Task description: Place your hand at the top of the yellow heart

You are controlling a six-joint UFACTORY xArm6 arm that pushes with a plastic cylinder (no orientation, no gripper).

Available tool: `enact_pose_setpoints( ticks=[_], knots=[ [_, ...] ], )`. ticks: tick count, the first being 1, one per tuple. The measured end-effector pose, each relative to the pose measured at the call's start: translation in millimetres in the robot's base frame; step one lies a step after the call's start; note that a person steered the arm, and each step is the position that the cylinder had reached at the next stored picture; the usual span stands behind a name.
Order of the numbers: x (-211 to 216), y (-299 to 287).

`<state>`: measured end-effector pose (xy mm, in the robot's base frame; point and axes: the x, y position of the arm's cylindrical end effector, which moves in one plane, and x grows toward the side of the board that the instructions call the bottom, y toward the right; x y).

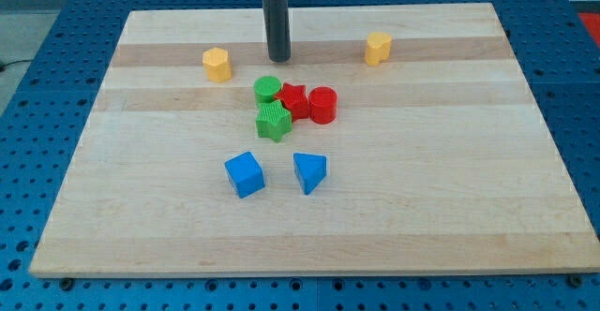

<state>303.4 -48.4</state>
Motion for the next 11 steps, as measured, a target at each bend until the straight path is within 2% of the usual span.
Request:
enact_pose_setpoints(
  ticks=[3, 6, 7, 9, 10, 11],
  knots=[
    [0, 10],
    [-21, 76],
    [-21, 76],
    [-56, 180],
    [-25, 180],
    [-1, 137]
  ],
)
